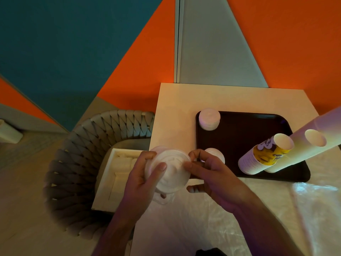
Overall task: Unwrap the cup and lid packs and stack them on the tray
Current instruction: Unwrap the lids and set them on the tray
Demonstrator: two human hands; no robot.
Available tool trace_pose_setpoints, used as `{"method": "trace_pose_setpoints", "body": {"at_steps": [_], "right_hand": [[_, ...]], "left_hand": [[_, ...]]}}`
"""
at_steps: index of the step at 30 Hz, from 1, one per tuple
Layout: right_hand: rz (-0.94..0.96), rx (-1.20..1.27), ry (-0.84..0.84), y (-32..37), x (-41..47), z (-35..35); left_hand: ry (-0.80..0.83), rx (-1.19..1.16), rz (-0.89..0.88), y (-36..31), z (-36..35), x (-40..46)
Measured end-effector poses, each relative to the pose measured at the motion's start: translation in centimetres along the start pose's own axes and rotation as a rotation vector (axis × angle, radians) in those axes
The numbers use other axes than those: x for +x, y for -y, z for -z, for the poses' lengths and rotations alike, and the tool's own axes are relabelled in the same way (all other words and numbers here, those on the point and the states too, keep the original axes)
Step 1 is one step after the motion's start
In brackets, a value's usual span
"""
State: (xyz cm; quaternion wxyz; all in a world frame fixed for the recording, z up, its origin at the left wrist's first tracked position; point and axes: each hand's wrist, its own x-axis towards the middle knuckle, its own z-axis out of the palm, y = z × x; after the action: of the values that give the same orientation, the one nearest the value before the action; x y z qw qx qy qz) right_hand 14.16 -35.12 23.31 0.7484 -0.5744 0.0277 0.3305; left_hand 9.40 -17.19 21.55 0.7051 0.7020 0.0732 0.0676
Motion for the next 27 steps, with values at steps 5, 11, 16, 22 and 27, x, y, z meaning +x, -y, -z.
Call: {"method": "trace_pose_setpoints", "body": {"at_steps": [5, 11, 16, 22, 27], "right_hand": [[0.000, 0.139, -0.076, -0.2, 0.4, 0.3], [0.301, -0.401, -0.259, -1.2, 0.8, 0.3], [0.366, -0.827, -0.146, -1.6, 0.4, 0.3], [0.345, -0.749, -0.186, -2.6, 1.1, 1.3], [0.349, -0.643, -0.457, -3.6, 3.6, 5.9]], "left_hand": [[-0.045, -0.120, 0.066, 1.0, 0.3, -0.2], [-0.078, -0.044, 0.080, 0.7, -0.3, -0.5], [-0.073, 0.032, 0.087, 0.6, -0.9, -0.5], [-0.058, 0.031, 0.132, 1.2, -0.7, -0.4], [-0.107, 0.036, 0.149, 1.3, -0.3, -0.5]]}}
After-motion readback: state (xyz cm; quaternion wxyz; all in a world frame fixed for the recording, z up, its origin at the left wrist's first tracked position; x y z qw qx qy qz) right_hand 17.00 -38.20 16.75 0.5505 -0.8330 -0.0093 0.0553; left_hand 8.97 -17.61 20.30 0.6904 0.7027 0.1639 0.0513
